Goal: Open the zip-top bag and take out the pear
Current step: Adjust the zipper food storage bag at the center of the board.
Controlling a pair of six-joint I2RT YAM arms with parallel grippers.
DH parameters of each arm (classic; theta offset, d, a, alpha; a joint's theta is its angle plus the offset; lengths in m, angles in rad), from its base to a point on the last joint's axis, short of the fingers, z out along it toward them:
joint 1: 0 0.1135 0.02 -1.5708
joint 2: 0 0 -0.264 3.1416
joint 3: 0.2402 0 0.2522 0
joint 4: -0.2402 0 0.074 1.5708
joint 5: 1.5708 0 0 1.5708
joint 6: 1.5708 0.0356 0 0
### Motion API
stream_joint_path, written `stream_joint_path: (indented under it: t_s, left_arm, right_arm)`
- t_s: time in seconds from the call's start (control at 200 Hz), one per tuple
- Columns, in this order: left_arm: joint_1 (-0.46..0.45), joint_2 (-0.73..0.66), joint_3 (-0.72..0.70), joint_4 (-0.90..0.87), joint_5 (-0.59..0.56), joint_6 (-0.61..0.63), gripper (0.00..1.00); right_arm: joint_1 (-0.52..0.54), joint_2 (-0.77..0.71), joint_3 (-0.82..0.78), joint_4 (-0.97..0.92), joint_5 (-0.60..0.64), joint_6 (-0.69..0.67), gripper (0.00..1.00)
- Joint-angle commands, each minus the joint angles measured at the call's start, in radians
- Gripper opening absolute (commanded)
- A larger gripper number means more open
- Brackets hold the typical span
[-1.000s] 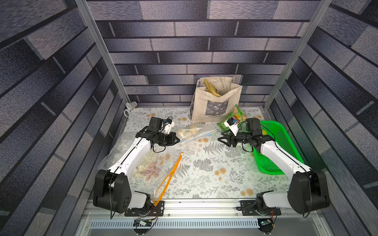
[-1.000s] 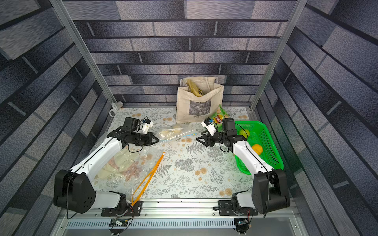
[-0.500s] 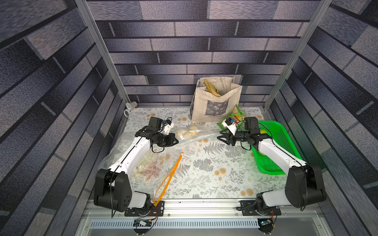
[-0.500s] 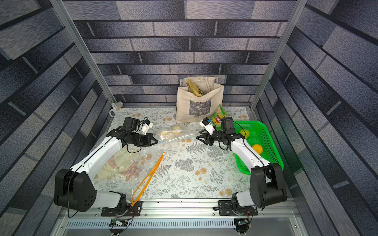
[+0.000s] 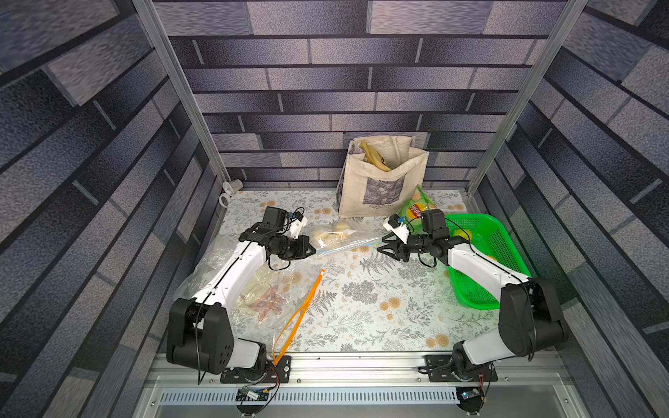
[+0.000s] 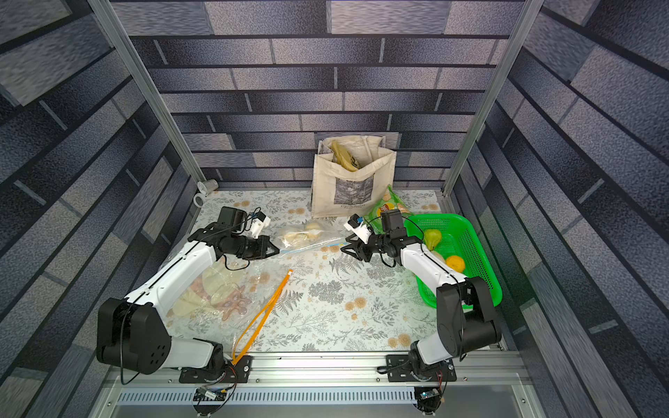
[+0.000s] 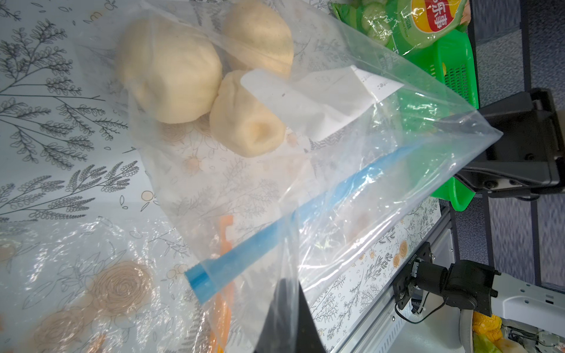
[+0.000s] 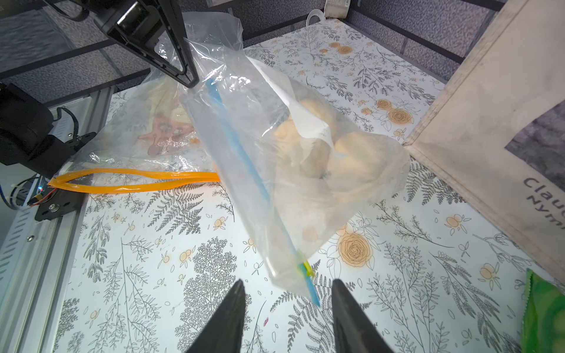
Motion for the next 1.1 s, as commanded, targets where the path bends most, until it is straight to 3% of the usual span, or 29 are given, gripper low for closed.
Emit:
stream_joint_path:
  t_s: [0.0,0.336,0.521,0.576,0.696,0.751,0.832,1.092]
  left_arm:
    - [0.007,0.016,0.03,-0.014,0.003,0.029,0.06]
    - [0.01,0.008,0.03,-0.025,-0.008,0.034,0.08]
    - [0.012,0.003,0.03,-0.025,-0.014,0.032,0.12]
    - [0.012,0.001,0.032,-0.024,-0.014,0.028,0.17]
    - [0.015,-0.012,0.029,-0.011,-0.026,0.011,0.42]
    - [0.016,-0.023,0.026,-0.005,-0.038,0.006,0.54]
    - [0.016,-0.05,0.017,0.01,-0.062,-0.005,0.62]
    - [0.013,-0.143,0.022,0.024,-0.2,-0.068,0.71]
  right_arm:
    - [0.014,0.015,0.029,0.03,-0.033,-0.003,0.46]
    - [0.014,0.003,0.038,-0.005,-0.055,0.001,0.35]
    - [0.015,-0.002,0.041,-0.019,-0.077,0.039,0.12]
    - [0.015,-0.003,0.05,-0.037,-0.087,0.052,0.09]
    - [0.015,-0.018,0.063,-0.081,-0.125,0.098,0.01]
    - [0.015,-0.03,0.068,-0.098,-0.148,0.147,0.0]
    - [0.016,-0.046,0.071,-0.087,-0.181,0.269,0.0]
    - [0.049,0.007,0.125,-0.127,-0.188,0.716,0.0]
